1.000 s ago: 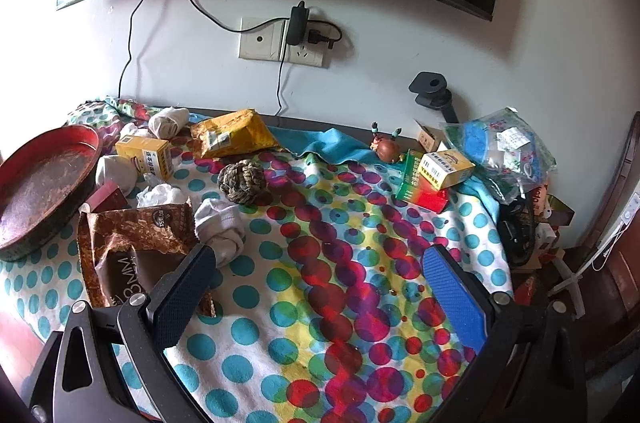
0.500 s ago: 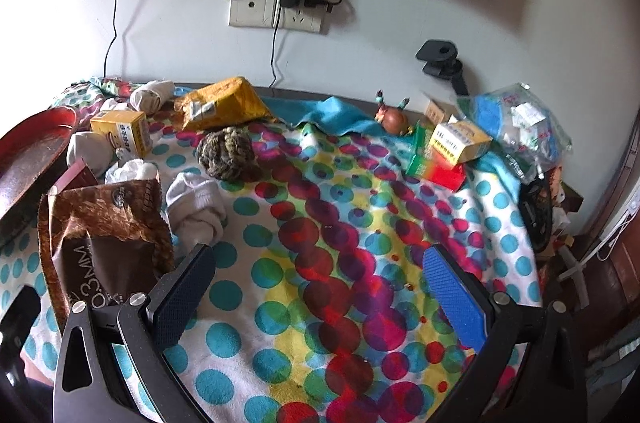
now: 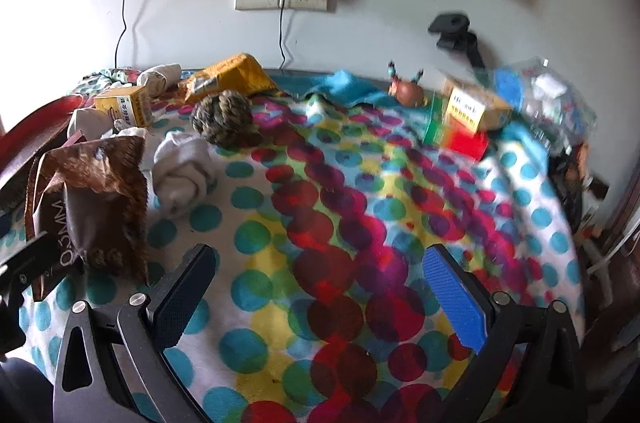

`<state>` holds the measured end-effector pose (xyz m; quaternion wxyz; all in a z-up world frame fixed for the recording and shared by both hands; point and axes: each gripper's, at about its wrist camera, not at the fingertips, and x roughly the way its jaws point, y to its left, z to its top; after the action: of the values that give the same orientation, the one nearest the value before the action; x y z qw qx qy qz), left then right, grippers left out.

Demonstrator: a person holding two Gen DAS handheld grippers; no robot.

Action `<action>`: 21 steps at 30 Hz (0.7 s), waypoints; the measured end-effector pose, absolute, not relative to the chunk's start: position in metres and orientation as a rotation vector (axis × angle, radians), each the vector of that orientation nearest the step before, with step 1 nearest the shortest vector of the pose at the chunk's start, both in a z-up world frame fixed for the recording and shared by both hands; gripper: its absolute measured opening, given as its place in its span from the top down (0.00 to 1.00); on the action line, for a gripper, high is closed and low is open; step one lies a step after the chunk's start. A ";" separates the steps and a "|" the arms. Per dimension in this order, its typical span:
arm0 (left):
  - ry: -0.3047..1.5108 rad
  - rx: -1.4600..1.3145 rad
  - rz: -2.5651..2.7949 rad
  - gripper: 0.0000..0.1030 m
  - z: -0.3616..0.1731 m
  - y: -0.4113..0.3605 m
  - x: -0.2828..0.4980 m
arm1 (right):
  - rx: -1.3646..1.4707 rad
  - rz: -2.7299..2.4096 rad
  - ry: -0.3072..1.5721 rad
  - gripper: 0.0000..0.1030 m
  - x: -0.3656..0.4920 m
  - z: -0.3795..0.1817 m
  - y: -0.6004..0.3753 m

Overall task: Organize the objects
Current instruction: 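Reach the left gripper to the brown snack bag and grasp it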

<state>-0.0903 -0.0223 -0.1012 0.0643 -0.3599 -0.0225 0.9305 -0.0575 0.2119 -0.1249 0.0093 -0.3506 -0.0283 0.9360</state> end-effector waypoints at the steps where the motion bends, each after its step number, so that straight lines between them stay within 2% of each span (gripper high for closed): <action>1: -0.055 -1.092 2.804 0.00 -0.102 -0.018 -0.091 | -1.115 2.927 -0.060 0.00 -0.058 -0.128 0.215; 3: 0.001 -1.103 2.815 0.00 -0.104 -0.010 -0.096 | -1.152 2.931 0.015 0.00 -0.061 -0.130 0.221; 6: 0.006 -1.108 2.807 0.00 -0.105 -0.002 -0.104 | -1.159 2.953 0.031 0.00 -0.064 -0.126 0.222; 13: -0.073 -1.144 2.733 0.01 -0.110 0.000 -0.125 | -1.183 2.936 0.079 0.00 -0.069 -0.129 0.232; 14: -0.081 -1.135 2.725 0.09 -0.110 0.001 -0.125 | -1.187 2.935 0.088 0.00 -0.069 -0.130 0.234; 16: -0.060 -1.097 2.742 0.39 -0.108 0.003 -0.123 | -1.195 2.931 0.097 0.00 -0.069 -0.131 0.235; 17: -0.073 -1.079 2.743 0.49 -0.106 0.002 -0.121 | -1.200 2.928 0.099 0.00 -0.070 -0.133 0.235; 18: -0.113 -1.070 2.736 0.54 -0.104 0.000 -0.121 | -1.202 2.926 0.098 0.00 -0.070 -0.133 0.235; 21: -0.166 -1.054 2.717 0.62 -0.099 -0.004 -0.123 | -1.191 2.931 0.080 0.00 -0.069 -0.133 0.233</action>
<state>-0.1228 -0.0044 -0.0992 0.1110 -0.3590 -0.0564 0.9250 -0.0687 0.2329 -0.1329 -0.0115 -0.3763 0.0254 0.9261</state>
